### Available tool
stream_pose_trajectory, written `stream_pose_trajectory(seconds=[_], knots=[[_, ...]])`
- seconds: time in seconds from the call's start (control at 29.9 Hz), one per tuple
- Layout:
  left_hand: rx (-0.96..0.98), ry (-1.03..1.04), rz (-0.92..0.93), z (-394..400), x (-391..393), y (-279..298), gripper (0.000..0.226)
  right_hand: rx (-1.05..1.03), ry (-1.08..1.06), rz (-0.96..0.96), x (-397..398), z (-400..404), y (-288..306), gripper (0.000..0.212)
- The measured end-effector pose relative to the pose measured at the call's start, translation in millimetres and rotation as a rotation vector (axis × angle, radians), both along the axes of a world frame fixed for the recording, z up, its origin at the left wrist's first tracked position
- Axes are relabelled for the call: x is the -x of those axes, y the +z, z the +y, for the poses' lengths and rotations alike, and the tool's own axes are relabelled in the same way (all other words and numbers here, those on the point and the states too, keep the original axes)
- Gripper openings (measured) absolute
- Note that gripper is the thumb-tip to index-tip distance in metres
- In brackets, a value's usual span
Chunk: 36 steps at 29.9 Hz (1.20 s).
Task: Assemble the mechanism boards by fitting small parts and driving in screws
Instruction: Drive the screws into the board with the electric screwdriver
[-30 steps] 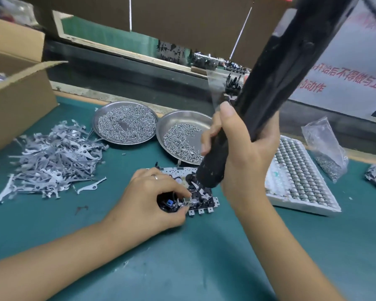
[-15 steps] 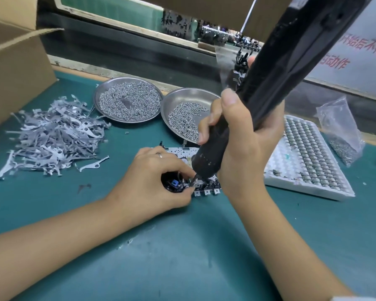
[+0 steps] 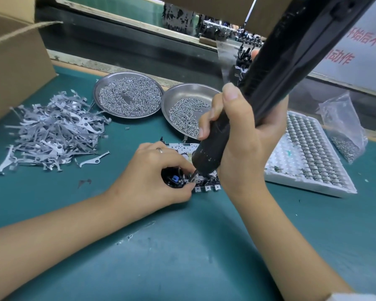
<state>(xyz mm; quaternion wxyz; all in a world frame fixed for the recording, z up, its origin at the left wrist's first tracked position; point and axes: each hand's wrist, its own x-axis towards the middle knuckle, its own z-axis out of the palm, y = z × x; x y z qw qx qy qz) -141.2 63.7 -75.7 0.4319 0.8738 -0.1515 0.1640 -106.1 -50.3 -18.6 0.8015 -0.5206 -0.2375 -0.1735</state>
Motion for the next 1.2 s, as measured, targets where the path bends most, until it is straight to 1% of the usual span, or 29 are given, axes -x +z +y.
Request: stream_pose_trajectory(seconds=[0.13,0.23,0.53,0.67,0.7,0.77,0.87,0.97,1.04,1.2], knots=[[-0.015,0.001,0.019,0.7,-0.3,-1.7,0.018,0.013,-0.003,0.005,0.5,-0.1,-1.2,0.020],[-0.023,0.006,0.022,1.1,-0.9,-2.5,0.015,0.028,-0.003,-0.019,0.9,0.8,-1.7,0.020],[-0.038,0.018,0.040,1.3,-0.8,-2.8,0.016,0.023,0.022,-0.056,1.6,3.7,-2.8,0.022],[-0.021,0.019,0.038,0.4,-0.1,-1.6,0.014,0.038,0.010,-0.034,2.8,2.3,-3.1,0.022],[-0.015,0.019,0.038,0.3,0.2,-1.3,0.018,0.035,0.003,-0.035,2.7,0.4,-2.1,0.023],[-0.002,0.019,0.054,0.6,0.8,-1.4,0.028,0.010,-0.016,-0.072,1.1,-5.1,2.1,0.021],[-0.003,0.021,0.050,1.3,1.0,-2.8,0.023,-0.008,-0.058,-0.127,-5.2,-11.5,5.2,0.020],[-0.010,0.021,0.039,0.3,1.4,-2.5,0.019,0.028,-0.081,-0.064,-9.7,-10.9,-2.2,0.023],[-0.016,0.031,0.033,-0.2,1.2,-2.4,0.019,0.069,-0.065,-0.001,-10.9,-9.5,-6.1,0.020],[-0.024,0.033,0.017,0.2,1.2,-4.1,0.019,0.072,0.009,0.003,-12.5,-12.7,-5.5,0.021]])
